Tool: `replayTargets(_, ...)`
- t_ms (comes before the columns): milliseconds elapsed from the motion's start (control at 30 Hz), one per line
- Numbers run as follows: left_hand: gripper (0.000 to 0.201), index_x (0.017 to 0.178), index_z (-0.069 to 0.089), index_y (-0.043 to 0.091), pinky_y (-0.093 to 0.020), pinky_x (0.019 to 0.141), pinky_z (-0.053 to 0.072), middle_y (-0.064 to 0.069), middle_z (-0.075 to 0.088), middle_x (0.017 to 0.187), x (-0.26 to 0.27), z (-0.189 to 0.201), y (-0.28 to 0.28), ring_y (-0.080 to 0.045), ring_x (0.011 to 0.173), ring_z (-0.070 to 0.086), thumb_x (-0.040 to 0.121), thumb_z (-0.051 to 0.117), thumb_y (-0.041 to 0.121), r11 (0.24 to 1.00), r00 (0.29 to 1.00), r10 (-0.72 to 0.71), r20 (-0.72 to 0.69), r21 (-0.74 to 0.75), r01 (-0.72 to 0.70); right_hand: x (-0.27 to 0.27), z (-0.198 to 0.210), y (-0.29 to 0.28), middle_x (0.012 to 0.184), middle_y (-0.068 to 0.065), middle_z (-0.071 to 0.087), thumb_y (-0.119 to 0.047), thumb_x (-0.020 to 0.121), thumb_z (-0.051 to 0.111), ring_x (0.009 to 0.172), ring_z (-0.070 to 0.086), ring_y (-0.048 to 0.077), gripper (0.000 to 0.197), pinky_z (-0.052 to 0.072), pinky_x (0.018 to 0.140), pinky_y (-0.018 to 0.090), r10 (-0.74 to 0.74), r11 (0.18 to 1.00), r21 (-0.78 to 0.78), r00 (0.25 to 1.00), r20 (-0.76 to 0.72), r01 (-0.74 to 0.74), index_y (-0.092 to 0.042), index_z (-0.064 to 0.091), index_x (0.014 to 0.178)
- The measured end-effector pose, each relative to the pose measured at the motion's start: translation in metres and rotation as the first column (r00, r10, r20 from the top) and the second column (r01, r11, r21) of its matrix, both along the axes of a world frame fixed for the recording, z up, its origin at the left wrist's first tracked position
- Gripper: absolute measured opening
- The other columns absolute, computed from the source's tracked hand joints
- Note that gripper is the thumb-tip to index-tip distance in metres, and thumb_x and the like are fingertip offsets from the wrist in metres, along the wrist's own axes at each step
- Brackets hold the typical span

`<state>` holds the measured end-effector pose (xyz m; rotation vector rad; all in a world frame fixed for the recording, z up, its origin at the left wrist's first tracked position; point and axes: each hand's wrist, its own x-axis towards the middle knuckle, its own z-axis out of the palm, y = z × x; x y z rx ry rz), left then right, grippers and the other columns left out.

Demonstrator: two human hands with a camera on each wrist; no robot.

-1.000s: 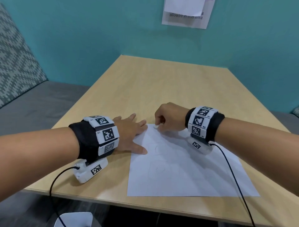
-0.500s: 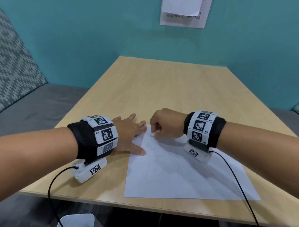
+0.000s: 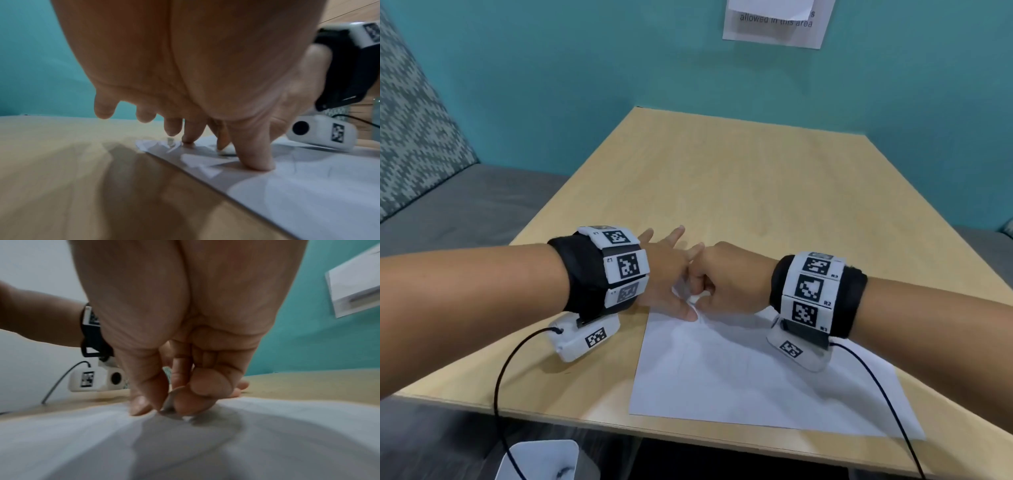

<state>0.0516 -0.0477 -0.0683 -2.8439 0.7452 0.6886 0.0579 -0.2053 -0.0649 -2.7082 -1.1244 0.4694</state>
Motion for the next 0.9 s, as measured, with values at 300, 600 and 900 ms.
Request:
replayTargets(300,0.072,0.147,0.038,0.042,-0.067,0.115,-0.007,0.006,-0.024,0.163,0.003,-0.01,0.006,-0.03,0.144,-0.035,0.084,0.051,0.074,0.999,0.999,0.033,0.03,-0.019,-0.032,0.005,0.002,0.004,0.068,-0.006,0.06,-0.019,0.078,0.067,0.071,0.062,0.019,0.005,0.053,0.068,0.031,-0.048,0.999,-0.025,0.998,-0.033,0.048,-0.014,0.069,0.079)
replayTargets(600,0.081,0.153,0.015,0.048,-0.068,0.114,-0.008,0.005,-0.027,0.162,0.004,-0.01,0.005,-0.029,0.143,-0.037,0.084,0.05,0.074,1.0,0.999,0.031,0.016,-0.001,-0.031,0.013,0.005,-0.001,0.068,-0.01,0.06,-0.017,0.078,0.067,0.064,0.055,0.01,0.008,0.049,0.065,0.025,-0.052,0.998,-0.034,0.999,-0.013,0.052,-0.013,0.072,0.083)
replayTargets(900,0.087,0.154,0.003,0.049,-0.068,0.114,-0.005,0.004,-0.027,0.162,0.003,-0.009,0.005,-0.03,0.144,-0.035,0.084,0.048,0.075,0.999,0.999,0.049,0.002,0.017,-0.049,0.013,0.005,-0.007,0.067,-0.009,0.058,-0.019,0.081,0.067,0.064,0.055,0.012,0.007,0.048,0.065,0.026,-0.039,0.997,-0.06,0.999,0.021,0.04,-0.013,0.07,0.083)
